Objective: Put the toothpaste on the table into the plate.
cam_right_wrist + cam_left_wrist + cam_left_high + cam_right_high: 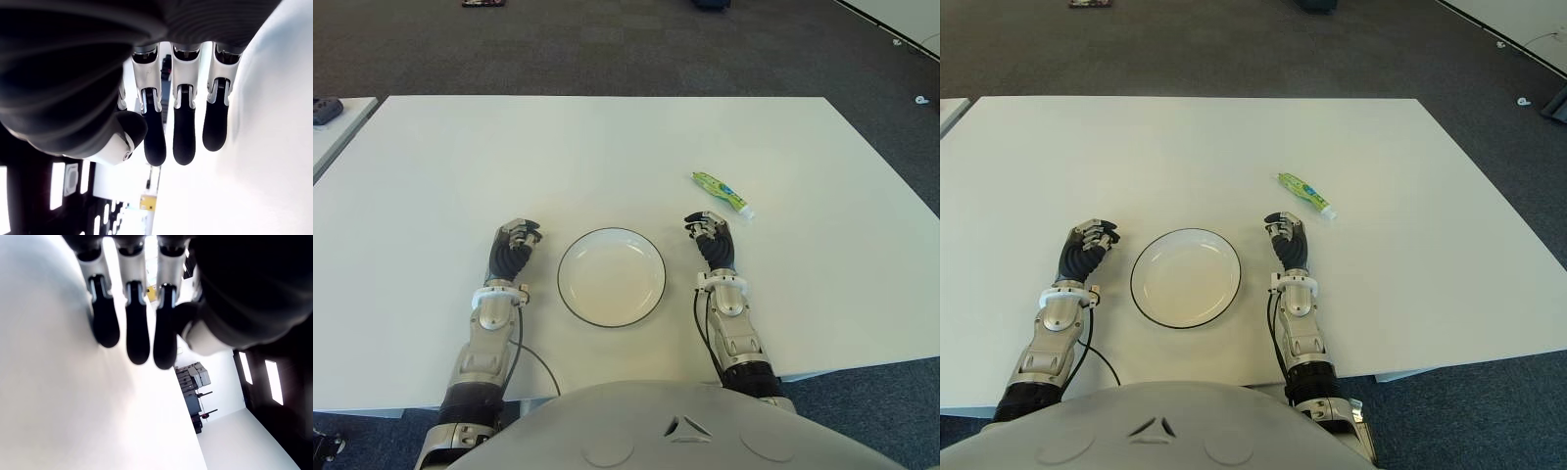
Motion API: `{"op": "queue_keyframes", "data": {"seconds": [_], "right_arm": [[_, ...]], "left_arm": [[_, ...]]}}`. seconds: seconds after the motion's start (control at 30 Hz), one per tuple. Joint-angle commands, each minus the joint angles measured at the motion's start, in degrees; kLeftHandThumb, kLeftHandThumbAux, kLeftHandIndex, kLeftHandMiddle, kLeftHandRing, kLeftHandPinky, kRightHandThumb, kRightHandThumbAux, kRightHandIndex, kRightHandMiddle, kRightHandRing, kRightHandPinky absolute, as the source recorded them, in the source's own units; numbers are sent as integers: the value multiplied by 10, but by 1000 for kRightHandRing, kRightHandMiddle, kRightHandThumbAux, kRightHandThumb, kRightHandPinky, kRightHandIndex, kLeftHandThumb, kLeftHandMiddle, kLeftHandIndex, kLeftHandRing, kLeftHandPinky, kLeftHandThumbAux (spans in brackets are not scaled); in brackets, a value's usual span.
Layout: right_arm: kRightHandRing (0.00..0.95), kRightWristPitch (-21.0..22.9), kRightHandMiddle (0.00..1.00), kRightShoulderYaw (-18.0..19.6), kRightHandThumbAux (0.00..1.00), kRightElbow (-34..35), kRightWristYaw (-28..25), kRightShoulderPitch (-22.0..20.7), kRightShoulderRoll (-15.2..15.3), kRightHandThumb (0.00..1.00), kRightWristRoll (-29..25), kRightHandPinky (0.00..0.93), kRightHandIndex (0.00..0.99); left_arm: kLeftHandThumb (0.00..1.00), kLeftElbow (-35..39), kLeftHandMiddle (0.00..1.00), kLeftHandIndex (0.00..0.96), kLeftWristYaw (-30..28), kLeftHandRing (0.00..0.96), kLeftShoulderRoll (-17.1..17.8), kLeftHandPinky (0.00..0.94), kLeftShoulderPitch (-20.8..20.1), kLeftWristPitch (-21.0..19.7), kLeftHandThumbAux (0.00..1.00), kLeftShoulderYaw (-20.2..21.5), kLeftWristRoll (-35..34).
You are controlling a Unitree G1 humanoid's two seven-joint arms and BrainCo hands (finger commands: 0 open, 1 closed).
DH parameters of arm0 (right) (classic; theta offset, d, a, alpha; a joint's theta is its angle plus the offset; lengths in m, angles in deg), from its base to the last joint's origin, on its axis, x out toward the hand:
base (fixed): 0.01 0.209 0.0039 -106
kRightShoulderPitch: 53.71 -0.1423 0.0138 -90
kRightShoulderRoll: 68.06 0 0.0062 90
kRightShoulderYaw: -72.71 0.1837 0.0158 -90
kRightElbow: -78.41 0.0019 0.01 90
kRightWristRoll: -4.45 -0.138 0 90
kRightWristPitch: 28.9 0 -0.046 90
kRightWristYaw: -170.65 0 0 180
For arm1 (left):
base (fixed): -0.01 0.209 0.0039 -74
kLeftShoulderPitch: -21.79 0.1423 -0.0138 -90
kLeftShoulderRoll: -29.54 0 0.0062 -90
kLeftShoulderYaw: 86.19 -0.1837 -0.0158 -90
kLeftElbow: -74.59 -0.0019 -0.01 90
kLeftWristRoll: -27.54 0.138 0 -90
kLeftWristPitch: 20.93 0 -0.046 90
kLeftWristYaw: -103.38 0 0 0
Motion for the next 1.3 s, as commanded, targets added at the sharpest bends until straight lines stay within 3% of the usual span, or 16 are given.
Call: {"op": "queue_keyframes", "data": {"seconds": [0.03, 0.07, 0.13, 0.23, 0.3, 0.47, 0.57, 0.63, 0.83, 1.07, 1.3], "right_arm": [[331, -70, 335, -2, 719, -10, 10, -3, 7, 709, 9, 348, 412], [313, -83, 317, -2, 718, -10, 18, -6, 11, 708, 18, 332, 411], [249, -100, 253, -1, 619, -16, 35, -15, 18, 686, 38, 262, 284], [182, -121, 196, 1, 541, -33, 62, -32, 33, 669, 67, 177, 187], [162, -127, 180, 1, 519, -43, 82, -43, 42, 665, 89, 149, 159], [71, -98, 97, -6, 436, -53, 142, -68, 72, 649, 168, 63, 58], [31, -60, 54, -10, 407, -47, 143, -77, 82, 644, 189, 27, 22], [12, 11, 23, -10, 370, -30, 109, -98, 97, 645, 201, 11, 9], [1, 138, 2, -20, 294, 11, 39, -135, 115, 635, 222, 1, 0], [0, 214, 0, -43, 235, 49, -2, -147, 134, 619, 246, 0, 0], [0, 253, 0, -56, 182, 35, -36, -182, 157, 598, 251, 0, 0]], "left_arm": [[705, -15, 530, 427, -11, 503, 3, 451, 4, -14, 724, -6, 1], [705, -16, 530, 427, -12, 503, 3, 449, 4, -14, 724, -6, 2], [705, -17, 528, 427, -12, 500, 4, 440, 3, -14, 724, -6, 2], [705, -18, 521, 427, -12, 494, 4, 437, 3, -13, 724, -6, 1], [705, -19, 518, 427, -11, 492, 5, 437, 3, -12, 724, -6, 1], [705, -19, 518, 427, -12, 492, 6, 445, 3, -9, 723, -5, 0], [705, -20, 516, 427, -12, 493, 6, 447, 2, -7, 723, -5, -1], [705, -21, 515, 427, -12, 493, 6, 451, 2, -2, 723, -4, -2], [704, -27, 516, 427, -12, 496, 6, 460, 1, 9, 723, -3, -5], [704, -28, 526, 426, -15, 507, 6, 488, 2, 18, 723, -1, -10], [704, -24, 524, 426, -13, 506, 5, 481, 5, 14, 723, 0, -11]]}}
